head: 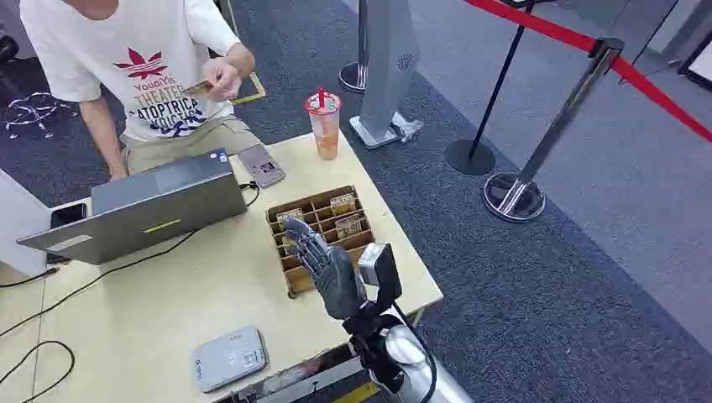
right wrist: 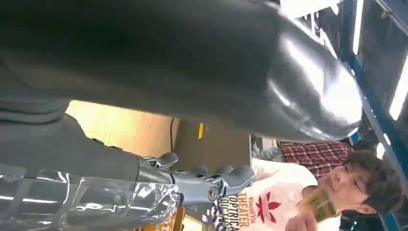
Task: Pass the card to the sensor for recognition and then transmit it.
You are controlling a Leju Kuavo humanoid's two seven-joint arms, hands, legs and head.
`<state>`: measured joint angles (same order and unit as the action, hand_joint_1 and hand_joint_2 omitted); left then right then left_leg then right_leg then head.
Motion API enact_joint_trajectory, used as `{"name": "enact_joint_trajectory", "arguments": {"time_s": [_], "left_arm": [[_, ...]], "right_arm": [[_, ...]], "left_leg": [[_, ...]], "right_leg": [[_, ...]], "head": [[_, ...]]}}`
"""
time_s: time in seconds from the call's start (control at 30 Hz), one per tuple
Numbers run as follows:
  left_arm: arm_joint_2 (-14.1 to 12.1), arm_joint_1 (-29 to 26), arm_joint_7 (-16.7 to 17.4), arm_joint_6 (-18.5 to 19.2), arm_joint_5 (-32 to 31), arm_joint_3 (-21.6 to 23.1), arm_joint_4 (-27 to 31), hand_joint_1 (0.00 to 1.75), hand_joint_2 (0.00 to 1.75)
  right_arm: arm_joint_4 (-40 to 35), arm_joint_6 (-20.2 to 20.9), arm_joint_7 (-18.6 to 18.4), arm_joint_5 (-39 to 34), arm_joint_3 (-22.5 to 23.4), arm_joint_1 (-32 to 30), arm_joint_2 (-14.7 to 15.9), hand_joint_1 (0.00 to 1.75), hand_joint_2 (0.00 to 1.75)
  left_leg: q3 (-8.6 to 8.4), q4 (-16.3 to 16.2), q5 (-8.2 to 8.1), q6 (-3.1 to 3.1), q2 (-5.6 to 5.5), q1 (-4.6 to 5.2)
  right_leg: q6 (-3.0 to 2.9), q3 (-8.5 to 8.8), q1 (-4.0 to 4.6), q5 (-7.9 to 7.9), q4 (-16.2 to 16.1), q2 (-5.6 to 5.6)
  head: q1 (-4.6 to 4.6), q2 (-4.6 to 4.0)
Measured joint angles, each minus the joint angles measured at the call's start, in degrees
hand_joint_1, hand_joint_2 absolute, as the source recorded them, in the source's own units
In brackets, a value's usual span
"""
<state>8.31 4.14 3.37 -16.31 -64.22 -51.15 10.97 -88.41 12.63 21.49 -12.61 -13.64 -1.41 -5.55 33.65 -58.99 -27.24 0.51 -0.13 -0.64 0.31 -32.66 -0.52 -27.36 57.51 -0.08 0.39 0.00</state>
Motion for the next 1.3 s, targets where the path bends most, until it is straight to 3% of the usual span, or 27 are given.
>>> {"name": "enact_joint_trajectory", "arguments": {"time_s": [0.2,0.23,0.6,0.77,0.9,1.07,1.1,1.2,1.3], "left_arm": [[0.0,0.0,0.2,0.1,-0.1,-0.1,0.0,0.0,0.0],[0.0,0.0,0.3,0.1,0.0,-0.1,0.0,0.0,0.0],[-0.1,-0.1,0.3,0.1,0.5,-0.3,0.0,0.0,0.0],[-0.2,0.0,0.6,0.1,0.4,-0.3,0.0,0.0,0.0],[-0.3,0.0,0.6,0.0,0.0,-0.3,0.0,0.0,0.0],[-0.3,0.0,0.6,0.0,-0.7,-0.3,0.0,0.0,0.0],[-0.3,0.1,0.6,0.0,-0.8,-0.3,0.0,0.0,0.0],[-0.3,0.3,0.6,0.1,-1.8,-0.2,0.0,0.0,0.0],[-0.3,0.6,0.8,0.2,-2.4,-0.2,0.0,0.0,0.0]], "right_arm": [[0.0,0.5,-0.9,0.4,-0.5,0.0,0.5,0.0,0.0],[0.0,0.6,-1.0,0.5,-0.6,0.0,0.7,0.0,1.75],[0.0,-0.8,-2.1,3.6,-1.3,0.4,1.5,0.0,1.75],[0.0,-4.9,-2.0,10.0,-2.2,2.4,1.6,0.0,1.75],[0.0,-11.4,-1.0,19.1,-3.6,5.6,1.7,0.0,1.75],[0.2,-22.6,0.4,33.3,-5.8,10.2,1.8,0.0,1.75],[0.4,-27.0,0.9,37.6,-6.5,11.0,2.0,0.0,1.75],[2.0,-34.8,1.1,45.4,-8.1,13.9,2.5,0.0,1.75],[4.5,-39.2,1.1,49.5,-9.4,16.7,3.0,0.0,1.75]], "left_leg": [[-0.01,0.0,0.0,0.0,0.0,-0.01],[0.0,0.0,0.0,0.0,0.0,-0.01],[0.0,0.0,0.0,0.0,0.0,0.0],[0.0,0.0,0.01,0.0,0.01,0.0],[-0.01,0.0,0.02,0.0,0.03,0.0],[-0.03,0.0,0.02,0.0,0.04,0.0],[-0.02,0.0,0.02,0.0,0.03,0.0],[-0.03,0.0,0.02,0.0,0.04,0.0],[-0.03,0.0,0.02,0.0,0.04,0.0]], "right_leg": [[0.0,0.0,0.0,0.0,0.0,0.0],[0.0,0.0,0.0,0.0,0.0,0.0],[0.0,0.0,0.0,0.0,0.0,0.0],[0.0,0.0,0.0,0.0,0.0,0.02],[0.0,0.0,0.0,0.01,0.0,0.02],[-0.01,0.0,0.0,0.01,0.0,0.03],[-0.01,0.01,0.0,0.01,0.0,0.02],[-0.01,0.0,0.0,0.01,0.0,0.04],[-0.01,0.0,0.0,0.02,0.0,0.04]], "head": [[0.02,0.0],[0.0,0.0],[0.0,0.0],[0.02,0.0],[0.0,0.0],[0.02,0.0],[0.02,0.0],[0.0,0.0],[0.0,0.0]]}}
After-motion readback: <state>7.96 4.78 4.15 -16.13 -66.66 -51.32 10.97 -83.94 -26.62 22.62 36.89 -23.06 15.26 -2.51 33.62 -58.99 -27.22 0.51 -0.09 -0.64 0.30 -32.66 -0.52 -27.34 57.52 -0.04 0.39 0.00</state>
